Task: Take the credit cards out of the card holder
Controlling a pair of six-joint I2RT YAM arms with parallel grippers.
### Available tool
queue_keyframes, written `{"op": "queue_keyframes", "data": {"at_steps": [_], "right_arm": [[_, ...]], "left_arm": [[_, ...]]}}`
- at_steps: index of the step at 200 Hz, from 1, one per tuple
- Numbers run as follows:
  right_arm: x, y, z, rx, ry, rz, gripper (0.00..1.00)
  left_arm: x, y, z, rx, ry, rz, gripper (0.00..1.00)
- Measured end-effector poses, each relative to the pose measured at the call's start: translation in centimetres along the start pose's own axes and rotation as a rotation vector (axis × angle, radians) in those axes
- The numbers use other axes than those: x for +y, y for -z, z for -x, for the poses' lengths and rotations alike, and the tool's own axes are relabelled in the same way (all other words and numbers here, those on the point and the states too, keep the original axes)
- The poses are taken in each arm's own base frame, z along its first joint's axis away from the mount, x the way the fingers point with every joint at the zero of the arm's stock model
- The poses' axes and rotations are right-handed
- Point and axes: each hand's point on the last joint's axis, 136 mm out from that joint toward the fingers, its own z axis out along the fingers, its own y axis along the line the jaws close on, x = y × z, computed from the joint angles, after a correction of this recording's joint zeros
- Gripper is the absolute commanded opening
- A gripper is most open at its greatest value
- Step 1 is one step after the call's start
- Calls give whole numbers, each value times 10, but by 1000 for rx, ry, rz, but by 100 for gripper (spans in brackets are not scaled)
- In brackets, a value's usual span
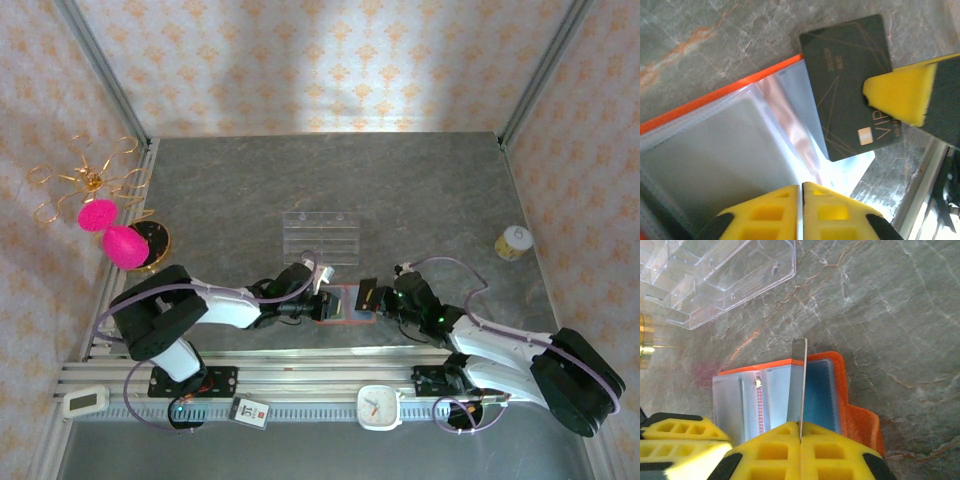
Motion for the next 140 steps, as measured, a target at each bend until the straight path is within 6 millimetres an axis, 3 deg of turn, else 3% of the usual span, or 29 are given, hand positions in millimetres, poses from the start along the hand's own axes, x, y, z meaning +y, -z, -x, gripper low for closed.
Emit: {"op": "queue_keyframes", "data": {"at_steps": [40,66,100,140], "right_arm": [[9,7,7,-31,42,35,0],[19,12,12,-55,71,76,0],[41,21,20,-99,91,183,0],[52,30,19,-117,97,299,0]], "left_arm": [[-26,30,41,-147,5,-95,28],[-25,45,62,-244,50,-163,32],[-22,45,59,-260,106,-234,34],[-23,38,48,-239,172,-333,37]]}}
